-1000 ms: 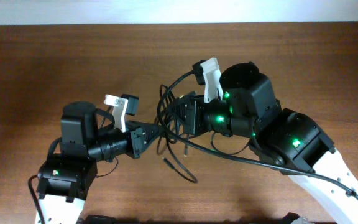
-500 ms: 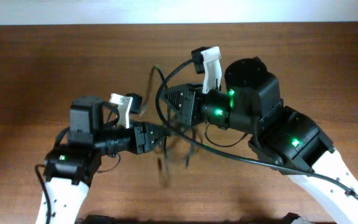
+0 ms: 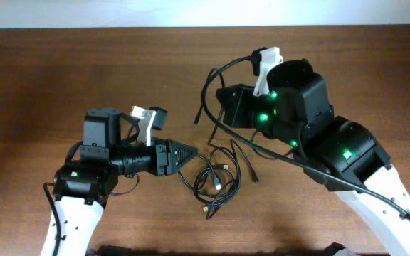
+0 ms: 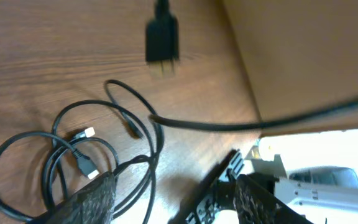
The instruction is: Untangle cables
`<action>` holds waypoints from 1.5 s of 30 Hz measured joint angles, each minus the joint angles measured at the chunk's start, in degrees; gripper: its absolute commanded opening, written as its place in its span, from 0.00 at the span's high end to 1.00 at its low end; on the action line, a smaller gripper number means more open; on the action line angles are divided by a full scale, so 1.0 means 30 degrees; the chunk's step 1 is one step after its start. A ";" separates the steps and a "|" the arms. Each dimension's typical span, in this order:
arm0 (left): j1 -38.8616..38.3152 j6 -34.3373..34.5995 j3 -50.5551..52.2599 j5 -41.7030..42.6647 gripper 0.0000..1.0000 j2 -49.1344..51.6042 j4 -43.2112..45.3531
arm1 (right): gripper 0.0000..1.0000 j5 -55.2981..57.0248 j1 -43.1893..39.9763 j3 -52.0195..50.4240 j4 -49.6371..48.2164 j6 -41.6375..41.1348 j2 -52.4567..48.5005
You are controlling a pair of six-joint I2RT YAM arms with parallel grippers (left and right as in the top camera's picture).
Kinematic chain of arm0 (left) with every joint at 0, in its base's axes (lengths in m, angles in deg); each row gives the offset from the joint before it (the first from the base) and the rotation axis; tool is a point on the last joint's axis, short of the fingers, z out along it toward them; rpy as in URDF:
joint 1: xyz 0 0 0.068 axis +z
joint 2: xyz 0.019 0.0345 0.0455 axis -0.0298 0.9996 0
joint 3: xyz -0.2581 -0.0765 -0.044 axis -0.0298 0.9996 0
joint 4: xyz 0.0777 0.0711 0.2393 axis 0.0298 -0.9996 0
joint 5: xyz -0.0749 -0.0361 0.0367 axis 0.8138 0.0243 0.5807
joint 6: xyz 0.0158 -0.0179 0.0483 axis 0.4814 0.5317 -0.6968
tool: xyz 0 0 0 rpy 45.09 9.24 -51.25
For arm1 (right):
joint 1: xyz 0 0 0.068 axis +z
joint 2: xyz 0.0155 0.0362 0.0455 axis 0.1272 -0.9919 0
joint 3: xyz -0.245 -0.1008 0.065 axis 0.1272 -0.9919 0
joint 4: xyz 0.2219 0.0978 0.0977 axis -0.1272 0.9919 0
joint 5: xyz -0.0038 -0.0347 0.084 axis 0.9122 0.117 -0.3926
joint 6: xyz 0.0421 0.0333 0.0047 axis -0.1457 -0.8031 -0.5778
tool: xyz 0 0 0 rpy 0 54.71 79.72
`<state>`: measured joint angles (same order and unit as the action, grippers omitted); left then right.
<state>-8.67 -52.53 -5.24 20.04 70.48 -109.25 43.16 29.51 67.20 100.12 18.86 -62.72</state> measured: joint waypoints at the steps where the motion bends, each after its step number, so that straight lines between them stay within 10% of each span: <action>1: 0.0000 -0.0576 0.0000 0.0466 0.36 0.0000 0.0000 | 0.96 0.0007 -0.0015 0.0000 -0.0095 -0.0095 0.0000; 13: 0.0000 -0.6499 0.0000 0.1967 0.46 0.0000 0.1384 | 0.96 -0.3949 -0.0015 0.0007 -0.2674 -0.4160 0.0000; 21: 0.0000 -0.6768 0.0000 0.1982 1.00 0.0000 0.2317 | 0.96 -0.5202 -0.0015 0.0007 -0.5333 -0.6178 0.0000; 26: 0.0000 -0.6754 0.0000 0.2011 0.83 0.0000 0.2302 | 0.96 -0.5260 -0.0015 0.0000 -0.6215 -0.6397 -0.0022; 32: 0.0000 -0.6761 0.0000 0.2025 0.97 0.0000 0.2310 | 0.96 -0.5668 -0.0015 0.0000 -0.6237 -0.6972 -0.0022; 33: 0.0000 -0.6761 0.0000 0.2018 0.89 0.0000 0.2317 | 0.96 -0.5727 -0.0015 0.0000 -0.6237 -0.7096 -0.0022; 34: 0.0000 -0.6776 0.0000 0.2025 0.44 0.0000 0.2331 | 0.96 -0.5799 -0.0015 0.0000 -0.6244 -0.7308 -0.0022; 36: 0.0000 -0.6783 0.0000 0.2025 0.20 0.0000 0.2390 | 0.96 -0.5858 -0.0015 0.0000 -0.6244 -0.7388 -0.0022; 42: -0.0015 -0.6819 0.0000 -0.0721 0.21 0.0000 0.2375 | 0.96 -0.5909 -0.0015 0.0000 -0.6237 -0.7417 -0.0022; 45: -0.0022 -0.6994 0.0000 -0.2331 0.38 0.0000 0.3402 | 0.96 -0.6003 -0.0015 0.0000 -0.6222 -0.7446 -0.0022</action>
<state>-8.73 -73.52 -5.24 13.05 70.48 -99.04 25.15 29.47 67.20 81.45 -3.48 -62.78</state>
